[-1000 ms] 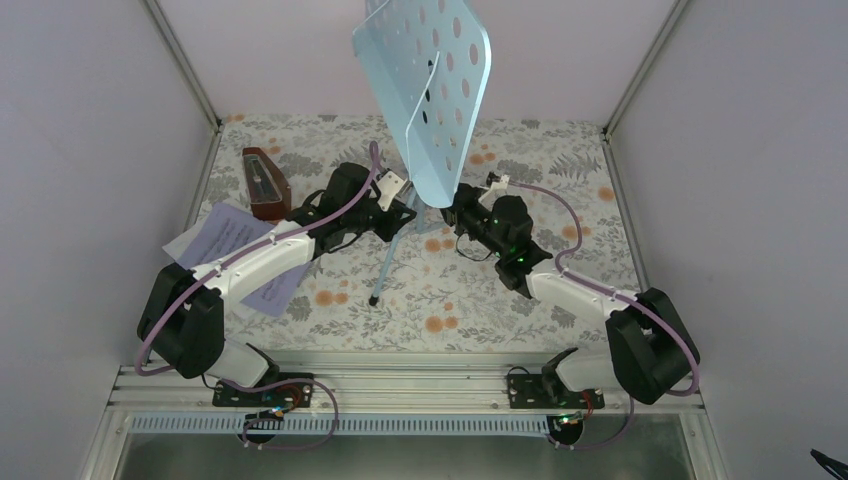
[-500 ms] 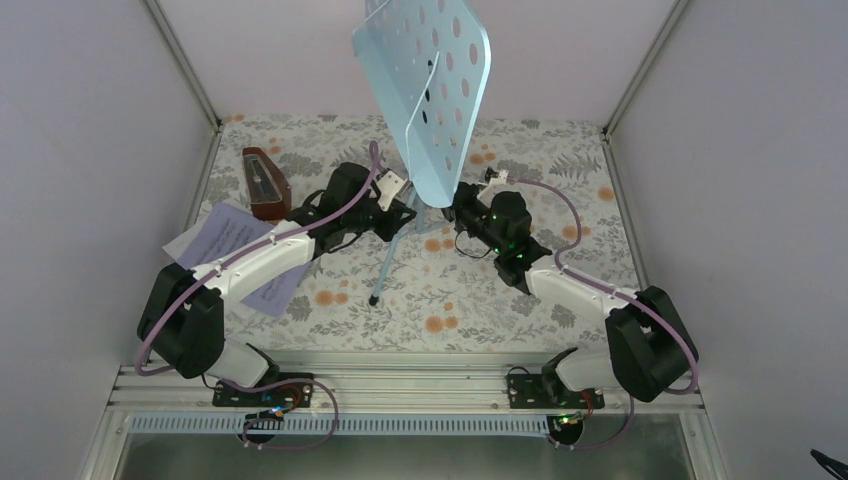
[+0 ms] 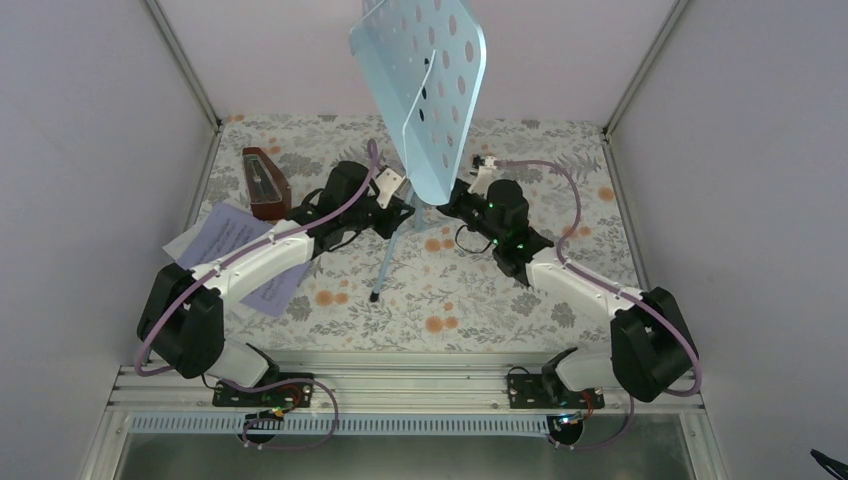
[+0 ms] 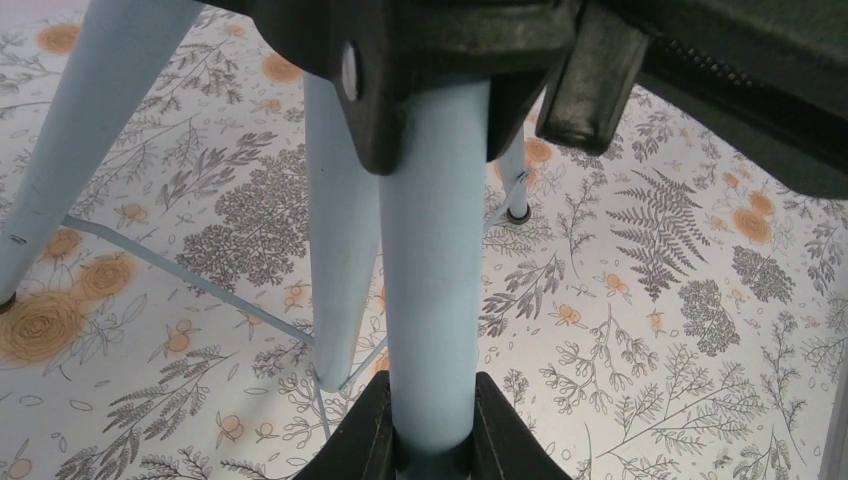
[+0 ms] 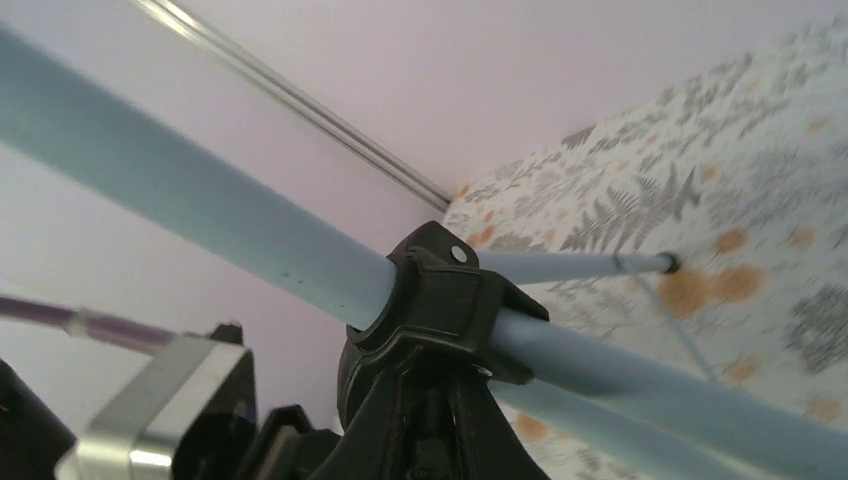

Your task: Pack up the instrument practice props

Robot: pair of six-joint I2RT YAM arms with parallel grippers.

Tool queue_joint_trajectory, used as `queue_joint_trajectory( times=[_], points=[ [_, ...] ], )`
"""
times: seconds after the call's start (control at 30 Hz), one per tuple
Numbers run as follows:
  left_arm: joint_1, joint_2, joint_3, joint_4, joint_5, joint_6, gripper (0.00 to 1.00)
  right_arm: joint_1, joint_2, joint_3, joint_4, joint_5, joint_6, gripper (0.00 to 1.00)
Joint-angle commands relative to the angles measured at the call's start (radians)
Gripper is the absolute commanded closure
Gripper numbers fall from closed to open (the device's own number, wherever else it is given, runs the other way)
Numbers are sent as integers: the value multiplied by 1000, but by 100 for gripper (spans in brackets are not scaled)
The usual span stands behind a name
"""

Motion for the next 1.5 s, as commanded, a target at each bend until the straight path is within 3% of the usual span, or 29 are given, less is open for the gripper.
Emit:
queue_joint_trajectory(
  times=[0.0, 0.2, 0.4, 0.77, 0.83, 0.97, 1.17, 1.47],
  points=[
    [-6, 9, 15, -18, 2, 18, 98, 44, -11, 71, -90, 5, -446, 96],
    [-7, 8, 14, -17, -1, 17, 98, 91, -26, 109, -246, 95, -887, 96],
    [-7, 8, 15, -17, 1, 17, 98, 150, -58, 114, -316, 278, -1253, 96],
    [-8, 4, 14, -17, -1, 19, 98, 218, -41, 134, -309, 559, -1629, 92],
    [-7, 4, 14, -17, -2, 18, 98, 217, -63, 134, -312, 559, -1610, 86],
    [-7, 5, 13, -17, -5, 19, 98, 215, -178, 70, -262, 420, -1467, 59],
    [-7, 8, 11, -16, -9, 19, 98, 164, -350, -123, -67, 203, -1087, 34],
    [-9, 8, 12, -19, -14, 22, 98, 43, -358, -164, -35, 110, -444, 18]
  ],
)
